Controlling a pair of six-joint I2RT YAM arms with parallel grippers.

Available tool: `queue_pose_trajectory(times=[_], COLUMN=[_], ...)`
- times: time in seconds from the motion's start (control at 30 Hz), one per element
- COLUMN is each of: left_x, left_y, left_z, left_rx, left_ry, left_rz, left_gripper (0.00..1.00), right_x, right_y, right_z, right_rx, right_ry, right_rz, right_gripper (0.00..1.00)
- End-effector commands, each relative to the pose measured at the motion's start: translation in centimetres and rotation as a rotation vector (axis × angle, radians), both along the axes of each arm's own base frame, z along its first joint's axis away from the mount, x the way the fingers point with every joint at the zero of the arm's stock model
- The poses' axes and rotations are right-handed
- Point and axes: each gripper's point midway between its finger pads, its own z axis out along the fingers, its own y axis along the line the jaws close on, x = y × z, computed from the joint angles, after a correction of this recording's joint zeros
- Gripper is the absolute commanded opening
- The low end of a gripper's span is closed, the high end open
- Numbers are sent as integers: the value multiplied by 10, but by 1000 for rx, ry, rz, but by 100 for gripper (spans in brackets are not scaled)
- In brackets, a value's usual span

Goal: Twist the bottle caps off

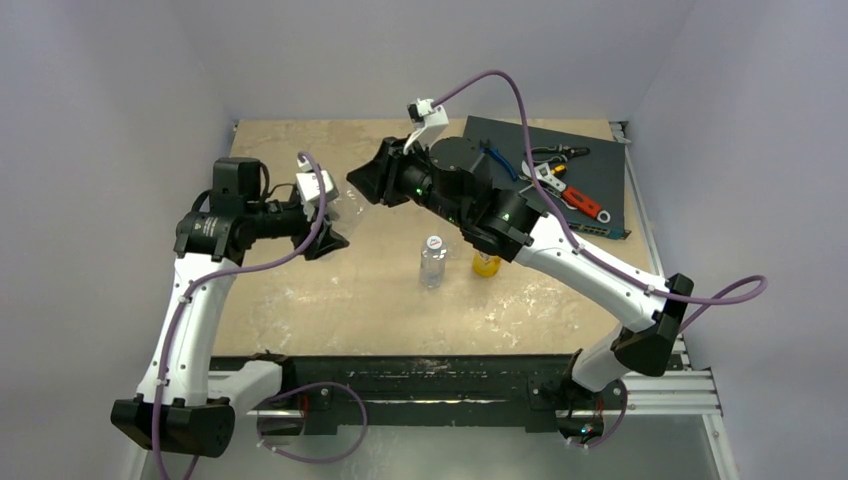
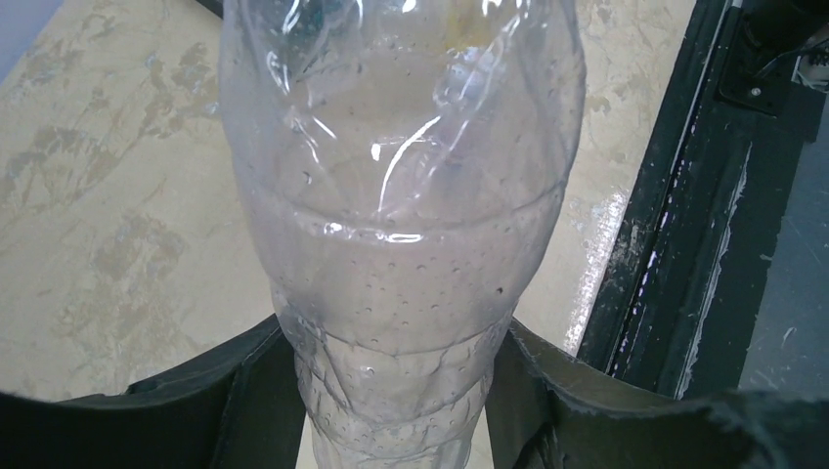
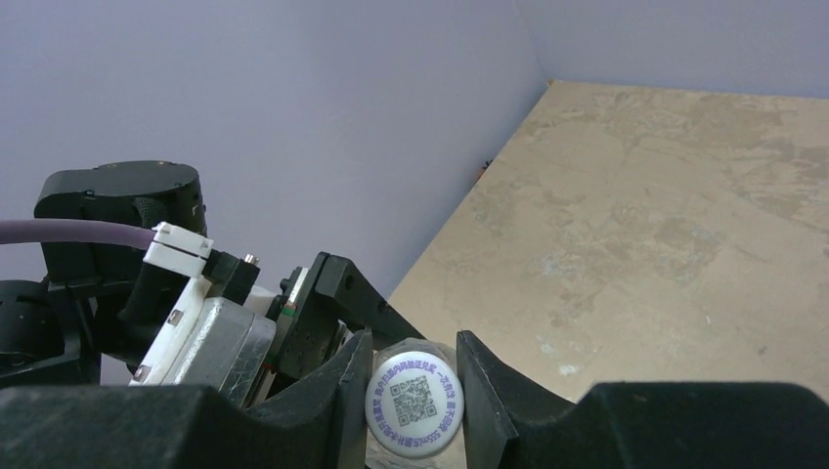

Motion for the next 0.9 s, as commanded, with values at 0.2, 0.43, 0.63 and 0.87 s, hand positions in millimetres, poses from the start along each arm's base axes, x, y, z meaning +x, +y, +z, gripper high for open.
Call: queue_pose_trajectory(times=[0.2,0.43,0.63,0.87], left_x=[5,20,25,24], left_y=[-9,-3,2,1], left_z=[39,40,31,33], left_rx=[-115,-195,-186,-191], left_ry=[-88,-51,-39,-41], left_rz=[39,210,257,252], left_gripper=[37,31,28,28], right_x=[14,26,32,33], right_y=[0,-8,-8,-1], right_z=[17,39,56,57], right_rx=[24,98,131,134], right_ry=[13,-11,-47,-62], right_rz=[-111,-248,-277,-260], right_gripper=[83,60,48,34])
